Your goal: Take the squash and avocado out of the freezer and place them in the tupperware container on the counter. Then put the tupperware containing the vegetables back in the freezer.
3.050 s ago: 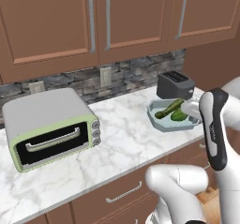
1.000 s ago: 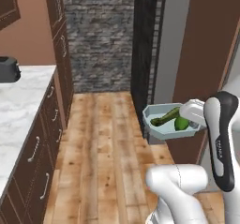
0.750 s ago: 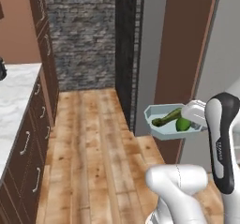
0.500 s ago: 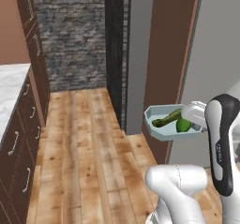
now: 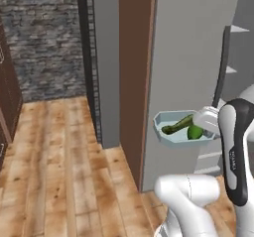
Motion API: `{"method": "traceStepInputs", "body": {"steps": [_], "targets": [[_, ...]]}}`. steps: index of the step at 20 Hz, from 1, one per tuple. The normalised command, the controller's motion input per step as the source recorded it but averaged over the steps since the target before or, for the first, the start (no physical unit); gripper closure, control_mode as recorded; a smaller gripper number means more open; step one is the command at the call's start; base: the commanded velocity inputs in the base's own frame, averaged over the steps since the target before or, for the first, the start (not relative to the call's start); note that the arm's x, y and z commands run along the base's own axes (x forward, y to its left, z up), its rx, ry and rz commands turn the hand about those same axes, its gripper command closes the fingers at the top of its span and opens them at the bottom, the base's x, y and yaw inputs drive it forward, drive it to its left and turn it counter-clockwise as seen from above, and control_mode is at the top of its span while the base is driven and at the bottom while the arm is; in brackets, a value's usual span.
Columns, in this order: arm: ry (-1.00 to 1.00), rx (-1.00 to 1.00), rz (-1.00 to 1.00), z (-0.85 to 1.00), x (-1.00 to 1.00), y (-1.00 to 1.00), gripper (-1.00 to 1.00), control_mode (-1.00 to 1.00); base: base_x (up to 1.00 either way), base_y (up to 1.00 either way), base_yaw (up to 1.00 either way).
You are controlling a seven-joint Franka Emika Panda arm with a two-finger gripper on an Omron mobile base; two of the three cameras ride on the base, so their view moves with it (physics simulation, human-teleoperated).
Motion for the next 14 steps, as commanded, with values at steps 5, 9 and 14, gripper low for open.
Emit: {"method": "traceStepInputs", "body": {"steps": [5, 9, 14], "targets": [[0.0, 0.0, 0.0, 0.0, 0.0, 0.0, 1.0, 1.0, 0.93, -0.45, -0.08], [0.0, 0.0, 0.0, 0.0, 0.0, 0.0, 1.0, 1.0, 0.95, -0.19, -0.11], [0.0, 0.0, 0.0, 0.0, 0.0, 0.0, 1.0, 1.0, 0.77, -0.09, -0.13]]}}
